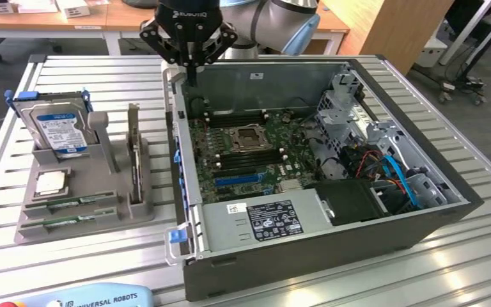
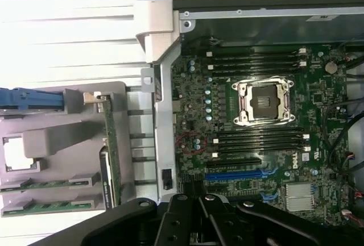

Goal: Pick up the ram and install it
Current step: 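Reach for the ram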

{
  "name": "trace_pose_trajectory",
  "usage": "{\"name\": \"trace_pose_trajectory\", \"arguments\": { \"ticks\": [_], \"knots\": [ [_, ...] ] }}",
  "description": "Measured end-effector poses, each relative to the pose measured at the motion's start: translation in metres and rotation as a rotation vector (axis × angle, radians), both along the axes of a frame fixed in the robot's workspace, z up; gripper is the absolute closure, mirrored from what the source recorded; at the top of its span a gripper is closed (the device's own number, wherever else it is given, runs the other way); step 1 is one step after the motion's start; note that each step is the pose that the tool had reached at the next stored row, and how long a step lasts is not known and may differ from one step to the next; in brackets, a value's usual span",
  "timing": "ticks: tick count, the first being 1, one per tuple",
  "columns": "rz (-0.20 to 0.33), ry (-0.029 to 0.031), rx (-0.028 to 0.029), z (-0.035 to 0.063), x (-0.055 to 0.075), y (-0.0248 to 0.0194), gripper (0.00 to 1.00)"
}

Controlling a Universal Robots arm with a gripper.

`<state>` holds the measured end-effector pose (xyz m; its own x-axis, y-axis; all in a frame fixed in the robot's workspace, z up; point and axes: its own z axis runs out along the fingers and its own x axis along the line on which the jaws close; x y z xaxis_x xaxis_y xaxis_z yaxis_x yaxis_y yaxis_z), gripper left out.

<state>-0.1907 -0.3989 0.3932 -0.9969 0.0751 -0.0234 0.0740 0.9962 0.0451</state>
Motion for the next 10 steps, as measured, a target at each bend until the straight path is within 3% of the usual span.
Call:
{"name": "trace_pose_trajectory", "arguments": {
  "ticks": [10],
  "knots": [
    [0.000,0.0000,0.0000,-0.0002,-0.030,0.0000,0.90]
  ]
}}
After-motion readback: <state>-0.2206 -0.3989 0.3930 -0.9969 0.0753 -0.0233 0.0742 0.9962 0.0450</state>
